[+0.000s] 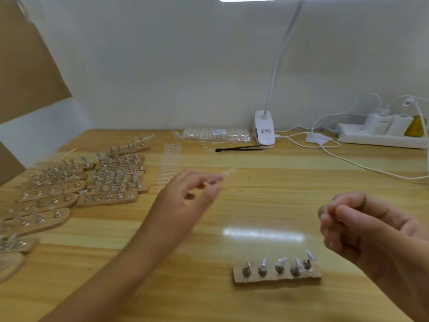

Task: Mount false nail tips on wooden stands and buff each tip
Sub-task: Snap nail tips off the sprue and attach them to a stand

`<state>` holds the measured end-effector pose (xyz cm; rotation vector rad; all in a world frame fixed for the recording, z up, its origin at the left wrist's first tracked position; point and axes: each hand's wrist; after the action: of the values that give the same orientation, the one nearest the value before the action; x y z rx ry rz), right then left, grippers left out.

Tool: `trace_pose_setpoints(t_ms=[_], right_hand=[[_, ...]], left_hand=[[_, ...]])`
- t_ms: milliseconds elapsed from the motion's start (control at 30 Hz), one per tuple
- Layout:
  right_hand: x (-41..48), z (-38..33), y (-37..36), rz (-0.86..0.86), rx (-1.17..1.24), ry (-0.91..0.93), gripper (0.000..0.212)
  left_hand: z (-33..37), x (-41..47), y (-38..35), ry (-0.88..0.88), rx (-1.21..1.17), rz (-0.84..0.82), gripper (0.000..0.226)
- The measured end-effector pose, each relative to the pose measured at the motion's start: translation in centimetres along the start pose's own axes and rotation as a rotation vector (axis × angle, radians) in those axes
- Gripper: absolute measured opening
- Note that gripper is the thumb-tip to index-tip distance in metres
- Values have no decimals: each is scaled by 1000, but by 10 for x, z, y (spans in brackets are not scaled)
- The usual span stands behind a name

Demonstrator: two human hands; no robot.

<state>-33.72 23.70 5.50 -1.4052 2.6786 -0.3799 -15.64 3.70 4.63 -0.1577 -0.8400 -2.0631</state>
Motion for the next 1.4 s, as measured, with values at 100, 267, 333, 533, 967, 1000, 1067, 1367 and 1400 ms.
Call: trace_pose_setpoints(t_ms=[100,267,333,533,967,1000,1067,1367,1400], right_hand=[[3,3,3,-14,-10,6,63],[3,6,6,-53,-101,29,64],[2,8,6,-73,-139,32,63],[3,12,7,-109,-199,-15,63],[3,14,7,-96,-282,-51,67],[3,14,7,-95,-283,-56,66],[3,15,8,-90,-278,-62,67],[2,19,3,-44,-285,-27,78],[1,20,2,-43,-289,-20,79]], left_hand=[[-27,16,13,394,-113,-66,56],[-39,21,17,320,-95,107,39],[-41,21,18,331,-129,87,27],[-54,27,1,263,192,14,35],[-62,19,-5,1,529,166,39],[-61,19,-5,-22,533,194,42],[-60,19,-4,-72,532,241,46],[-58,20,0,-43,633,192,53],[-59,20,2,-37,635,194,53]])
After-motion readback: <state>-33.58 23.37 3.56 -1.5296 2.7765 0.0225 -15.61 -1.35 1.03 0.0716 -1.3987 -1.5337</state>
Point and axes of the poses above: each hand's wrist, its own x-axis towards the middle knuckle, its own y-axis out of the back of the hand, z = x × y, and after that the axes turned 5 degrees about z, right-handed
